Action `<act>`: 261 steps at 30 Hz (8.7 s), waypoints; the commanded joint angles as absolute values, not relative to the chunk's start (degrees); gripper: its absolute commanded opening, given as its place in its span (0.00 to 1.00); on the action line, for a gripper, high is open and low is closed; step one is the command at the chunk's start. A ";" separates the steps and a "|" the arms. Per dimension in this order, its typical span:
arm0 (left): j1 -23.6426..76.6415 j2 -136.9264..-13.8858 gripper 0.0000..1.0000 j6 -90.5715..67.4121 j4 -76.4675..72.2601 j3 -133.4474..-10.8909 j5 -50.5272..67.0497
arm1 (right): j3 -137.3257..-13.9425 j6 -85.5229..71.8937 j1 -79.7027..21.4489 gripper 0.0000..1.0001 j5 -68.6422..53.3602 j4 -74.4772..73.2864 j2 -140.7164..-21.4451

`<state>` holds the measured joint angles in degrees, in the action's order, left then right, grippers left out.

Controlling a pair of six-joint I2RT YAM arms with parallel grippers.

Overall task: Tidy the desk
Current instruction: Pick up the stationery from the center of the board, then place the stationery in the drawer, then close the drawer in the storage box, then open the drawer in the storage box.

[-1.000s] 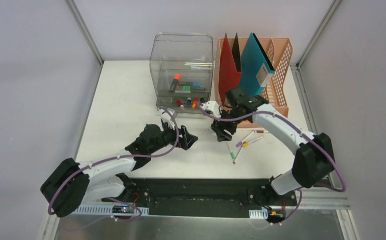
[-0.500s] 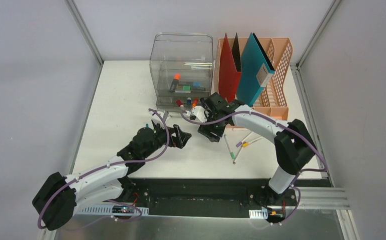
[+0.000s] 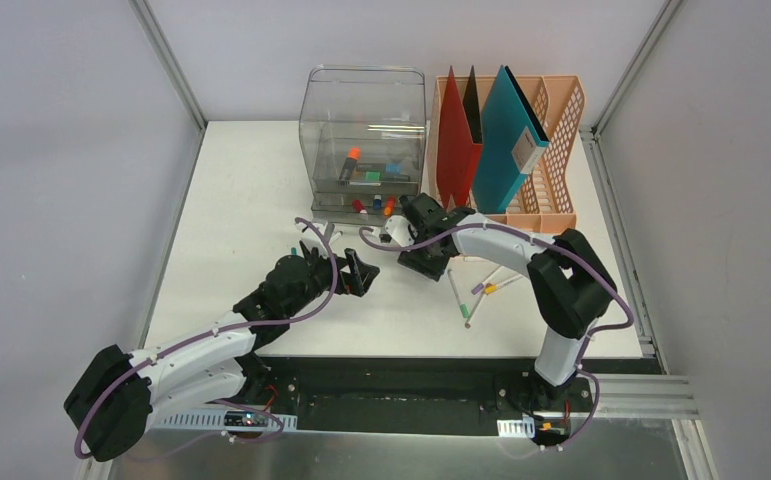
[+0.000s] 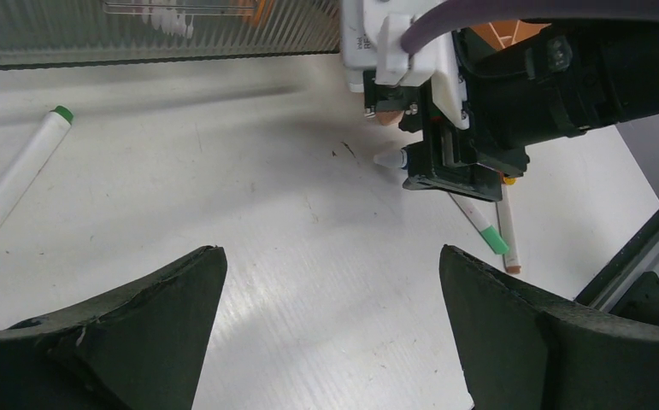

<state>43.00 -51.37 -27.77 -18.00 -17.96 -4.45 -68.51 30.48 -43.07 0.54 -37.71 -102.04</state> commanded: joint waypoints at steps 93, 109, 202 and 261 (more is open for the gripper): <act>41.92 -40.59 0.99 -31.73 -19.01 -10.81 -11.69 | -108.64 48.62 -46.21 0.42 13.25 -42.53 -113.43; 41.80 -42.17 0.99 -33.46 -23.64 -9.55 -8.41 | -99.82 38.67 -46.26 0.54 -2.61 -52.03 -101.33; 20.05 -108.49 0.50 -72.30 -57.51 -40.65 10.44 | -66.35 37.74 -13.46 0.53 -46.58 -48.47 -68.27; 19.99 -116.64 0.00 -77.61 -75.94 -32.24 1.21 | -66.71 38.62 -13.44 0.53 -47.19 -49.74 -68.90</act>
<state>20.27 -118.56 -79.29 -73.32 -36.45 2.13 -65.89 37.43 -13.78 -45.30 -50.28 -69.01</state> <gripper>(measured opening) 0.030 0.532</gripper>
